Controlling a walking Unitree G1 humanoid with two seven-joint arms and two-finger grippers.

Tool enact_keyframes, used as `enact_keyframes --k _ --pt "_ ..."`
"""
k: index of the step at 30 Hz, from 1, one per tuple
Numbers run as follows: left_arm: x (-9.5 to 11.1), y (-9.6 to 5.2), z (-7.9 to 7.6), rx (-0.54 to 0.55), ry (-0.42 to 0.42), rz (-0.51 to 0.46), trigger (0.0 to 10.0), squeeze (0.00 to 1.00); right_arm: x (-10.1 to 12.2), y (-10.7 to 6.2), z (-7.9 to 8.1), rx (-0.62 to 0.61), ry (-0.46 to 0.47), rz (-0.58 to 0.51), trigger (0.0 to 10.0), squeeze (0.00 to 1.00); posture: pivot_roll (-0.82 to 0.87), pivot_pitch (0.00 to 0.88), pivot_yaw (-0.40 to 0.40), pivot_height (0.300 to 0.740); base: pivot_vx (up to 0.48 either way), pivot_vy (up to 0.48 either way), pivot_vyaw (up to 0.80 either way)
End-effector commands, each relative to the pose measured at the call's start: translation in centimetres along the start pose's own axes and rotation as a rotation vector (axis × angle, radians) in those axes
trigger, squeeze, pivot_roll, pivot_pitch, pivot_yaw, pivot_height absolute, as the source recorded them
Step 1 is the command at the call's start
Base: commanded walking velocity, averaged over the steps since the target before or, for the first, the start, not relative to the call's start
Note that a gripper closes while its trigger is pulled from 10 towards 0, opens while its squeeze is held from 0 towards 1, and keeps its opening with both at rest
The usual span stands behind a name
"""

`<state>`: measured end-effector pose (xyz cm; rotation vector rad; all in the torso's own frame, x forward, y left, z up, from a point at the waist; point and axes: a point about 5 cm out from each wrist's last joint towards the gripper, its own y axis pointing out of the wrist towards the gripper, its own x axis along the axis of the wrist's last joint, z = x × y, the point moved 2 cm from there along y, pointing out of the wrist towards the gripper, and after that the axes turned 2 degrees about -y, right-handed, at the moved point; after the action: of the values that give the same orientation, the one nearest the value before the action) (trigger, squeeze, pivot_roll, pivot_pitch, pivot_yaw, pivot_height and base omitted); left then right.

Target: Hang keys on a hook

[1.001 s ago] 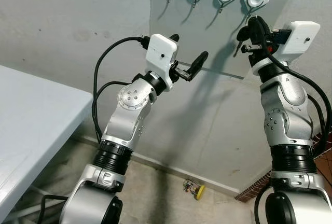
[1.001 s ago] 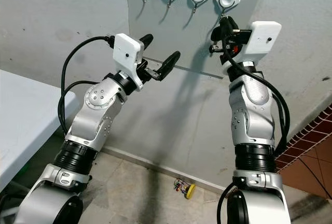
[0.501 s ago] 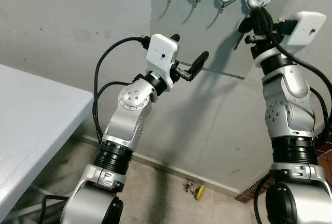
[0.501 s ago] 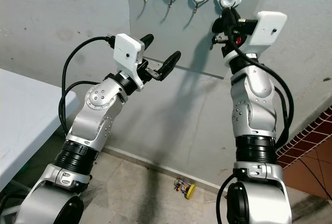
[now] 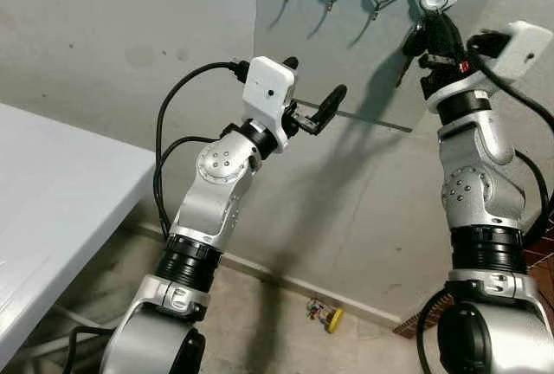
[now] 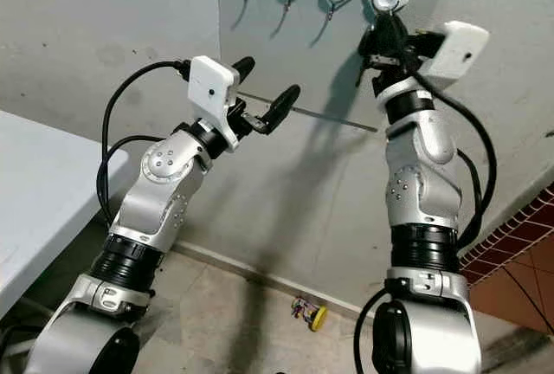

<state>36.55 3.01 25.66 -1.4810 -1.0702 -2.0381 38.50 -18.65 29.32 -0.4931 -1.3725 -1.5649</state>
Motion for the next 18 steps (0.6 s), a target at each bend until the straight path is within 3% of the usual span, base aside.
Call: enact_keyframes --k 1,12,13,14,18 --pt "0.7 0.2 -0.1 -0.001 0.006 -0.021 10.0 0.0 0.4 0.3 -0.2 -0.012 0.061 -0.014 10.0 0.0 0.02 0.06 -0.054 0.74 0.0 0.0 0.0" --pt "0.9 0.3 0.2 0.015 0.0 -0.024 10.0 0.0 -0.9 -0.3 -0.4 -0.033 0.123 0.031 10.0 0.0 0.02 0.072 -0.051 0.74 0.0 0.0 0.0" --pt "0.9 0.3 0.2 0.016 0.001 -0.023 10.0 0.0 -1.0 -0.5 -0.4 -0.033 0.126 0.033 10.0 0.65 0.02 0.072 -0.051 0.74 0.0 0.0 0.0" --pt "0.9 0.2 0.3 0.017 0.001 -0.023 10.0 0.0 -1.1 -0.5 -0.4 -0.037 0.126 0.034 10.0 1.0 0.02 0.072 -0.051 0.74 0.0 0.0 0.0" --pt "0.9 0.1 0.3 0.02 -0.002 -0.021 10.0 0.0 -1.3 -0.8 -0.4 -0.042 0.136 0.038 10.0 1.0 0.02 0.076 -0.046 0.74 0.0 0.0 0.0"
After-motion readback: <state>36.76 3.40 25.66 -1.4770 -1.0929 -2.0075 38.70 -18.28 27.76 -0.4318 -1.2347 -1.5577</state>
